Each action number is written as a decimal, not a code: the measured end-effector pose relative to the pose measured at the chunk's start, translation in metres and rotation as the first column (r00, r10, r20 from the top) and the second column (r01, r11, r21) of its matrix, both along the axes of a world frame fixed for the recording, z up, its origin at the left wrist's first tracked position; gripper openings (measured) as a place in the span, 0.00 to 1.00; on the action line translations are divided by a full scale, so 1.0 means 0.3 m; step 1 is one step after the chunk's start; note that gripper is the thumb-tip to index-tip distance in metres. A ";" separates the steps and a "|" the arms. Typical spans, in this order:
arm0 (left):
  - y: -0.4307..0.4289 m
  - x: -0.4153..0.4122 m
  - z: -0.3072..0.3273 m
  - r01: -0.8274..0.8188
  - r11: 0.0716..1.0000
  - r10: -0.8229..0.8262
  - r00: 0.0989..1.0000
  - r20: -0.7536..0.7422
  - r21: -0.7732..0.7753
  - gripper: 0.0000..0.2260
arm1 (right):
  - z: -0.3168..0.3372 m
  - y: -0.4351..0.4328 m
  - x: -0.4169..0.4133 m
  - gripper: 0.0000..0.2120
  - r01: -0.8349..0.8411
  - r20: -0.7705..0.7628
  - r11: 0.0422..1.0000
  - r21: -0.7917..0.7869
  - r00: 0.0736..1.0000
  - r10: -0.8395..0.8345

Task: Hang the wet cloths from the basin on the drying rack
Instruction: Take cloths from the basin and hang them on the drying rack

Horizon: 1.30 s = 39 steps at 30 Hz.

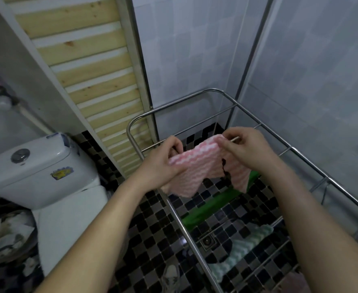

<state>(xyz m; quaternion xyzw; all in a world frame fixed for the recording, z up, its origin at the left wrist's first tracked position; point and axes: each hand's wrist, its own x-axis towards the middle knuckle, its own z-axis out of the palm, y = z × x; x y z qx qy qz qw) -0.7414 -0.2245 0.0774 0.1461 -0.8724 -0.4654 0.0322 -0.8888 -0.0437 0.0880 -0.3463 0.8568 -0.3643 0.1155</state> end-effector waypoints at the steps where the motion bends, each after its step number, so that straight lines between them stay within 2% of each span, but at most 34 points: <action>1: -0.007 0.012 -0.002 0.012 1.000 -0.012 1.000 -0.007 0.005 0.14 | 0.002 0.011 -0.004 0.06 0.017 0.019 1.000 -0.023 1.000 -0.016; 5: -0.043 0.059 -0.007 0.002 0.978 0.005 0.999 -0.033 0.207 0.18 | 0.009 0.044 -0.034 0.07 0.053 0.149 0.997 -0.052 0.988 -0.044; 7: -0.062 0.067 -0.009 -0.053 0.942 0.078 0.995 -0.061 0.332 0.17 | 0.017 0.041 -0.056 0.08 0.072 0.180 0.996 -0.049 0.982 -0.062; 9: -0.082 0.060 -0.030 -0.151 0.919 0.183 0.982 -0.055 0.363 0.16 | 0.006 0.013 -0.078 0.09 0.104 0.173 0.995 -0.009 0.980 -0.101; 12: -0.106 0.025 -0.102 -0.300 0.933 0.313 0.949 -0.038 0.196 0.15 | -0.064 -0.070 -0.089 0.10 0.149 0.118 0.986 0.080 0.980 -0.158; 15: -0.117 -0.013 -0.179 -0.344 0.938 0.345 0.939 0.002 -0.037 0.08 | -0.173 -0.170 -0.091 0.13 0.213 0.052 0.960 0.182 0.973 -0.226; 17: -0.125 -0.030 -0.221 -0.309 0.937 0.321 0.946 0.051 -0.164 0.08 | -0.229 -0.221 -0.090 0.10 0.250 0.035 0.942 0.225 0.964 -0.264; 20: -0.130 -0.032 -0.248 -0.180 0.922 0.236 0.963 0.128 -0.341 0.15 | -0.271 -0.242 -0.086 0.07 0.301 0.026 0.928 0.219 0.949 -0.314; 23: -0.137 -0.018 -0.248 -0.189 0.845 0.248 0.967 0.053 -0.500 0.17 | -0.279 -0.194 -0.112 0.07 0.314 0.024 0.895 0.317 0.941 -0.339; 25: -0.128 -0.002 -0.248 -0.139 0.854 0.187 0.981 0.045 -0.501 0.14 | -0.280 -0.154 -0.136 0.09 0.261 0.073 0.864 0.430 0.944 -0.322; 27: -0.103 0.017 -0.252 -0.023 0.875 0.097 0.987 0.130 -0.483 0.11 | -0.280 -0.137 -0.144 0.10 0.207 0.174 0.861 0.466 0.932 -0.318; 30: -0.082 0.037 -0.274 -0.001 0.852 0.101 0.982 0.162 -0.524 0.09 | -0.297 -0.137 -0.121 0.10 0.175 0.415 0.910 0.375 0.846 -0.334; 33: -0.086 0.043 -0.287 0.004 0.849 0.095 0.983 0.160 -0.528 0.09 | -0.303 -0.129 -0.096 0.09 0.246 0.582 0.919 0.308 0.715 -0.387; 35: -0.091 0.040 -0.282 0.025 0.861 0.071 0.983 0.168 -0.508 0.09 | -0.302 -0.128 -0.092 0.08 0.266 0.581 0.923 0.277 0.719 -0.381; 39: -0.099 0.037 -0.269 -0.110 0.880 0.181 0.977 0.113 -0.462 0.07 | -0.302 -0.150 -0.090 0.10 0.269 0.403 0.935 0.231 0.848 -0.343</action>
